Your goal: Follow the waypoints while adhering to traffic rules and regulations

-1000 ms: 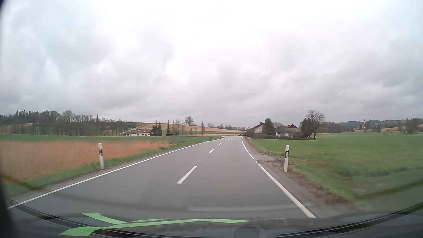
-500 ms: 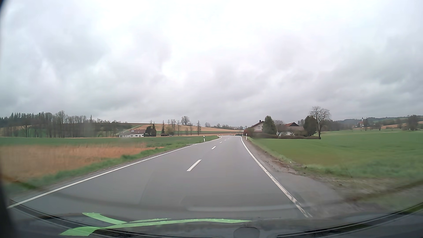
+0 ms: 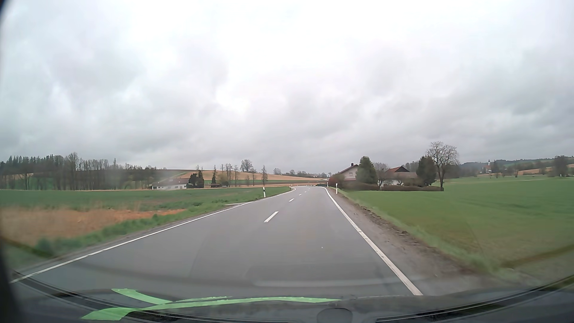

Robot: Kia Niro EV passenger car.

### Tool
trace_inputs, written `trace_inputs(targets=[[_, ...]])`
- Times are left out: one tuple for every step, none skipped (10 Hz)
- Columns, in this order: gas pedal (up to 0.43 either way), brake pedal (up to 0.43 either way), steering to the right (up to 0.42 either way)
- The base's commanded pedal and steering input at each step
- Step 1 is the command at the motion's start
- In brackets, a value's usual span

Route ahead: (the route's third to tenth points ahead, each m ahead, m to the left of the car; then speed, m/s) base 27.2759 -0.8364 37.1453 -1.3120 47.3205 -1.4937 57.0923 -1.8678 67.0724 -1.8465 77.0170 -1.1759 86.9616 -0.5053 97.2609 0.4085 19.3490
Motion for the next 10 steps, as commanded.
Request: trace_inputs(targets=[[0.138,0.0,0.005],[0.138,0.0,0.005],[0.138,0.0,0.005],[0.13,0.0,0.005],[0.13,0.0,0.005],[0.13,0.0,0.005],[0.13,0.0,0.004],[0.13,0.0,0.005],[0.13,0.0,0.005],[0.13,0.0,0.004]])
